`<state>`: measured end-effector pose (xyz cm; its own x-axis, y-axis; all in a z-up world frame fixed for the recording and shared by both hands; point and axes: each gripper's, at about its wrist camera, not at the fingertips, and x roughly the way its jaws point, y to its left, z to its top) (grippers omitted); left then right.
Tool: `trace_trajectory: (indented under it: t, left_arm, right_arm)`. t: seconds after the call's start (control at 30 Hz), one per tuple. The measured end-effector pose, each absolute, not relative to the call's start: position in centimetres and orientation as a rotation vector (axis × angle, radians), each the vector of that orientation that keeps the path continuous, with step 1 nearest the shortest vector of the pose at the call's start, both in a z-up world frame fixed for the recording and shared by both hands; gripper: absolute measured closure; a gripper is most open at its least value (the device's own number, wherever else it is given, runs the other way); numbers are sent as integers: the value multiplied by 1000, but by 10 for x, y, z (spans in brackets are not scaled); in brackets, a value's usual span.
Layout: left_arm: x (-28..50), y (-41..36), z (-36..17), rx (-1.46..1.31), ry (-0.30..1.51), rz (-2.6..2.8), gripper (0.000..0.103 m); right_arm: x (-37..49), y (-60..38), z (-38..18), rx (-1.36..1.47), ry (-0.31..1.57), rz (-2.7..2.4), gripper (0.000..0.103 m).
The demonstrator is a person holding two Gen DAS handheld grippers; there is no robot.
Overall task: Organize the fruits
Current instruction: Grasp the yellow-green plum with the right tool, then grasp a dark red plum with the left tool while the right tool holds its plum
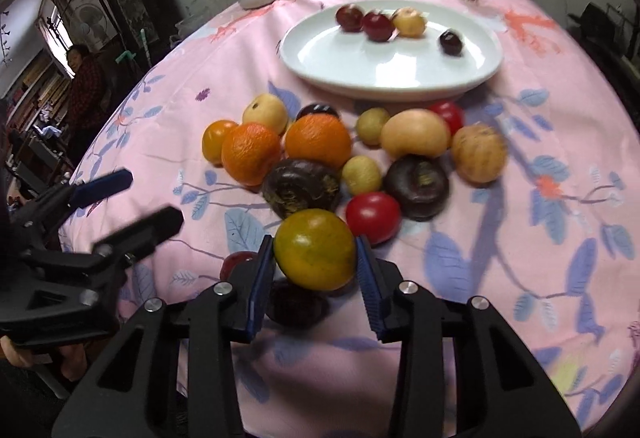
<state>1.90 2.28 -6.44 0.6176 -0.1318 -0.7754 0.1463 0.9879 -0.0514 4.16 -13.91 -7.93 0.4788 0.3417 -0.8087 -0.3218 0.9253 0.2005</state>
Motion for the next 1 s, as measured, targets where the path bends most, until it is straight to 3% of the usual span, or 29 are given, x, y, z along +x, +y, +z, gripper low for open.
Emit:
trace_trajectory:
  t: [0.27, 0.67, 0.7, 0.77, 0.8, 1.0]
  left_arm:
    - [10, -3, -84, 112, 960, -207, 14]
    - [21, -22, -103, 15, 1005, -304, 17]
    - [22, -22, -103, -4, 997, -314, 23]
    - [23, -23, -100, -45, 986, -355, 48]
    - [22, -24, -98, -44, 982, -362, 70]
    - [15, -30, -96, 15, 976, -343, 71]
  right_arm:
    - [28, -188, -63, 85, 955, 298, 62]
    - [17, -197, -63, 130, 955, 327, 62]
    - [17, -198, -62, 133, 955, 324, 62]
    - [17, -199, -62, 138, 956, 324, 62]
    - [17, -199, -62, 137, 956, 326, 62]
    - [13, -192, -57, 126, 950, 349, 62]
